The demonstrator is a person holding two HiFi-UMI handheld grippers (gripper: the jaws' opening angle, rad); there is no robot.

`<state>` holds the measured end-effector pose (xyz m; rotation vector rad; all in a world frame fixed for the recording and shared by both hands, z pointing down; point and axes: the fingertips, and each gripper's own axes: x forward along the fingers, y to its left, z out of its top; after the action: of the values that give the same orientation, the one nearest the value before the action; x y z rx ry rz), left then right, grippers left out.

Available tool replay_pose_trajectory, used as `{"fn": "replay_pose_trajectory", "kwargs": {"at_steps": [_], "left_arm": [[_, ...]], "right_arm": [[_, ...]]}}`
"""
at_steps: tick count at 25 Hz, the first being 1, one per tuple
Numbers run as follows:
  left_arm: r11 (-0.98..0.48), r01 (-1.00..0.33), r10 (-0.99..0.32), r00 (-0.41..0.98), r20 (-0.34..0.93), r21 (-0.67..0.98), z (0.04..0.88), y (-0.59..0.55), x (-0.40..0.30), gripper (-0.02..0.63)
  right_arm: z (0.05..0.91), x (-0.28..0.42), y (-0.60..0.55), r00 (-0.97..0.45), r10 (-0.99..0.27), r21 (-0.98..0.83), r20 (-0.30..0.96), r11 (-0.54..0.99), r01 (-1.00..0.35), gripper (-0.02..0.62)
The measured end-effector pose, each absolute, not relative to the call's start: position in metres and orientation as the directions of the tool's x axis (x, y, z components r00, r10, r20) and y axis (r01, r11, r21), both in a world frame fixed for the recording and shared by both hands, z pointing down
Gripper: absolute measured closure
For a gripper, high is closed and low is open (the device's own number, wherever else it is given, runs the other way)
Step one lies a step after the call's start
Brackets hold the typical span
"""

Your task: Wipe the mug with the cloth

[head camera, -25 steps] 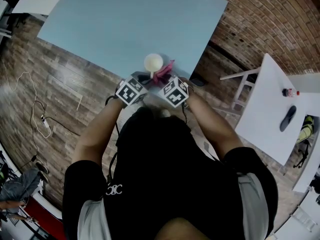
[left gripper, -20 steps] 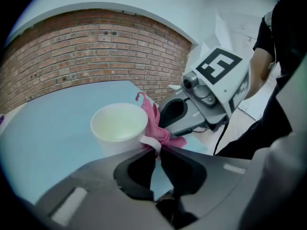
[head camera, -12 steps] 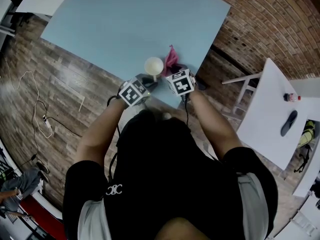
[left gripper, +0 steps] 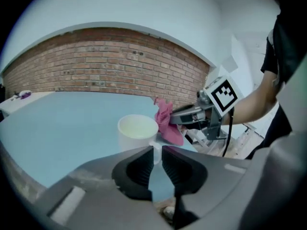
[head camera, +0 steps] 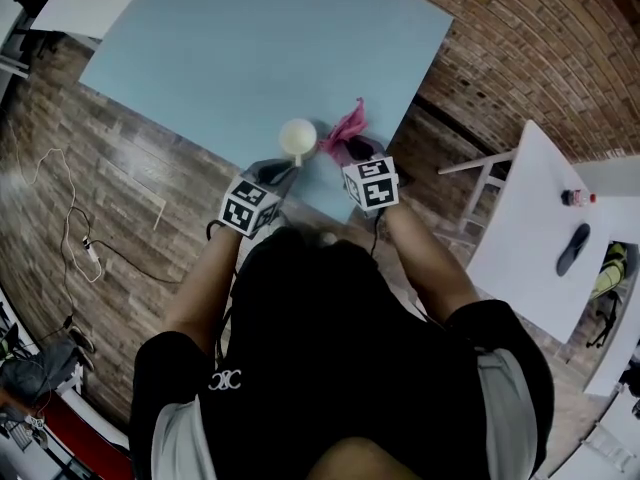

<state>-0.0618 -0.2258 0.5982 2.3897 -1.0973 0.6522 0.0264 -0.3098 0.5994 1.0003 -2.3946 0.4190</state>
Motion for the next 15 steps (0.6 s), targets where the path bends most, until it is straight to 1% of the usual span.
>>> {"fn": "replay_pose_trajectory", "kwargs": {"at_steps": [2, 3, 4, 7, 10, 15], "left_arm": [[-0.527, -0.833, -0.670, 0.529, 0.520, 0.169, 0.580, -0.226, -0.079, 0.558], [-0.489, -0.858, -0.718, 0.500, 0.484, 0.160, 0.569, -0.226, -0.087, 0.594], [-0.451, -0.879, -0.761, 0.470, 0.448, 0.156, 0.558, -0.225, -0.096, 0.604], [-0.358, -0.924, -0.845, 0.383, 0.372, 0.137, 0.529, -0.218, -0.117, 0.606], [-0.304, -0.949, -0.879, 0.311, 0.360, 0.078, 0.518, -0.200, -0.132, 0.606], [-0.245, -0.969, -0.896, 0.242, 0.372, 0.041, 0.509, -0.172, -0.138, 0.606]], "right_arm": [[0.586, 0.028, -0.304, -0.627, -0.583, -0.096, 0.518, 0.688, -0.719, 0.558], [0.579, 0.029, -0.300, -0.640, -0.587, -0.100, 0.496, 0.694, -0.713, 0.558], [0.572, 0.029, -0.296, -0.653, -0.589, -0.102, 0.476, 0.700, -0.706, 0.558], [0.554, 0.029, -0.282, -0.686, -0.592, -0.100, 0.423, 0.722, -0.685, 0.558], [0.543, 0.030, -0.265, -0.708, -0.583, -0.096, 0.399, 0.741, -0.665, 0.558], [0.541, 0.040, -0.244, -0.719, -0.557, -0.100, 0.415, 0.758, -0.645, 0.558]]}}
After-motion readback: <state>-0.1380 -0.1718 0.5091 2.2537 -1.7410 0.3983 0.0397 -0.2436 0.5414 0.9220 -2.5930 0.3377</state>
